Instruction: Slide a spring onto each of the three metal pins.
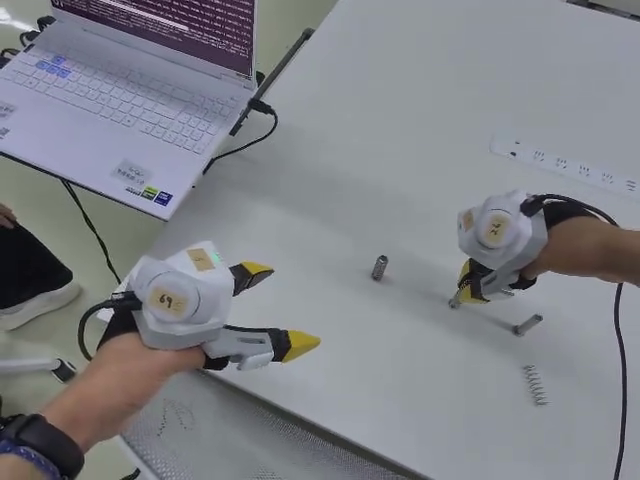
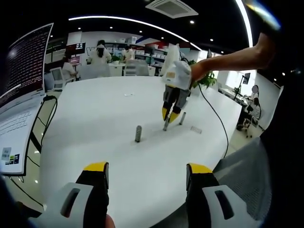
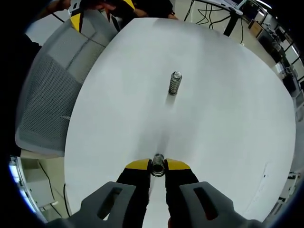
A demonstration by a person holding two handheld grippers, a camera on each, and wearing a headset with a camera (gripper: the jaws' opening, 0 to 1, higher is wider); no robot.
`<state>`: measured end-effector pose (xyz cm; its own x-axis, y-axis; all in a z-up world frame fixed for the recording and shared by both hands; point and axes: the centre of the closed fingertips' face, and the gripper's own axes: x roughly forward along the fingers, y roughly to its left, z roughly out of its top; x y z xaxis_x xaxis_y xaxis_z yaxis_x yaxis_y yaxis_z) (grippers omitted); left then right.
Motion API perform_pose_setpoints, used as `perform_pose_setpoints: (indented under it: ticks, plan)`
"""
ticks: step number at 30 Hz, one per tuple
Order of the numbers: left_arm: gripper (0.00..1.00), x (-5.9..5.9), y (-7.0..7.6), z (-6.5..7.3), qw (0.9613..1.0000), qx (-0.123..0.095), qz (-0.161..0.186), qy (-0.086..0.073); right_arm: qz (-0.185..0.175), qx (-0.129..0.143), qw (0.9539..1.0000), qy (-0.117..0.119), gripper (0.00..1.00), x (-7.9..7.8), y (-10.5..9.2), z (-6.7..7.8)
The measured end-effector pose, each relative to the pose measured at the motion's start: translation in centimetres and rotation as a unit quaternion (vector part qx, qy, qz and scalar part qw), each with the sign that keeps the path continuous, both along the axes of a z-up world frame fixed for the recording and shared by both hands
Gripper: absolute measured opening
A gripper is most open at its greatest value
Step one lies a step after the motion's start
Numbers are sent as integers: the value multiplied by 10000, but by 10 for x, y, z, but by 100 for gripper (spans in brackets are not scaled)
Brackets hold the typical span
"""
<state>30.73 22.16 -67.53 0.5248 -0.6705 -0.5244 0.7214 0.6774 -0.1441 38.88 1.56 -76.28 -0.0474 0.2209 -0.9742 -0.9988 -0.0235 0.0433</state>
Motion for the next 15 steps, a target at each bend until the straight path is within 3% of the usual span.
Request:
perform_pose_setpoints:
  ticks: [15]
  plan:
    - [62,1,-1,1,10000,13,8,7,-64,-86,9999,70,9,-2,-2,-14]
